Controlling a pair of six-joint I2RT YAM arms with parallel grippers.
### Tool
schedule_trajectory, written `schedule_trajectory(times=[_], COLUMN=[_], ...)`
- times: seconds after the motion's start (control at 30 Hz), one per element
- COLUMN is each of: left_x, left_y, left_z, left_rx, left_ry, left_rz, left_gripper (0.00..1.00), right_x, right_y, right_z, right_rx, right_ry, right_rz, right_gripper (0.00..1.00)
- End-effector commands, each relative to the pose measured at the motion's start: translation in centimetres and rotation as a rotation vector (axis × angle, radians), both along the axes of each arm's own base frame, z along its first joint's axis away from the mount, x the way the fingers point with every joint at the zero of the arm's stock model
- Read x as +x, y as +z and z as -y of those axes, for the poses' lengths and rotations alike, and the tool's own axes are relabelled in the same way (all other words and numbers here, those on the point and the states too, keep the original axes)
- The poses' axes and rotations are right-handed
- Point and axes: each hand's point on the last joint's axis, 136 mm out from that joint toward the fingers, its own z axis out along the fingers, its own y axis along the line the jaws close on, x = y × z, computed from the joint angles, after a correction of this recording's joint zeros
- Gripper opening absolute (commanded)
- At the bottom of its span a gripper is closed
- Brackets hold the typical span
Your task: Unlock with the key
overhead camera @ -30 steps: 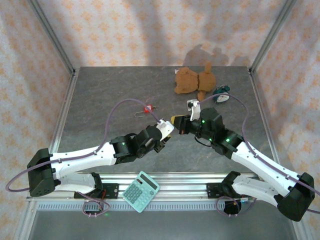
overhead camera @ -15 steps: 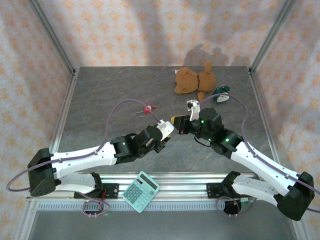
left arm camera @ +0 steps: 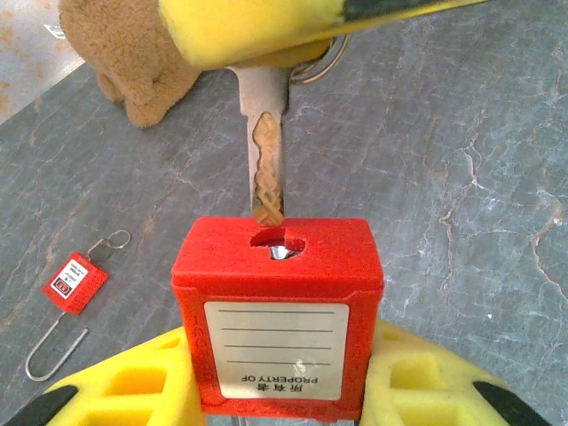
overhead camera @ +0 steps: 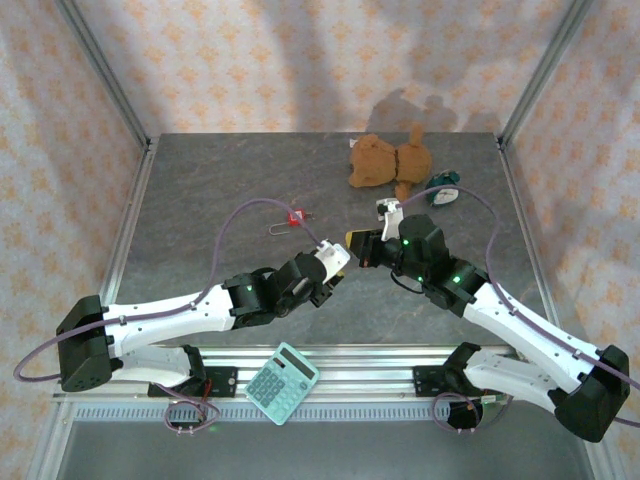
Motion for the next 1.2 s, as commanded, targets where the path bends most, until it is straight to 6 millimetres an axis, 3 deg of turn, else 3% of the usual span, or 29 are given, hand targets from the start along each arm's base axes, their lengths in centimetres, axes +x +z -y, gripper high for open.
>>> schedule_trajectory(times=[0.0,0.4,0.73,1.17], left_x=[0.3,0.9,1.1,1.4], left_y=[1.6,2.0,2.1,4.0], left_z=[0.9,0.9,0.8,1.8], left_rx=[-0.053,-0.067,-0.053,-0.120], left_ry=[0.003,0.041,0.052,0.045], left_rz=[0.022,0.044,0.049,0.067], left_gripper=[0.32,0.32,0.32,0.32], right_x=[0.1,-0.8,-1.8,-1.5], right_y=[1.1,-1.5,-1.7,-2.8], right_z=[0.0,-0.4,0.3,-0.8], right_rx=[0.017,0.015,0.008,-0.011], right_ry=[-0.004,0.027,0.035,0.072], right_rz=[0.019,-0.059,-0.067,-0.072], right_gripper=[0.08,0.08,0.08,0.07])
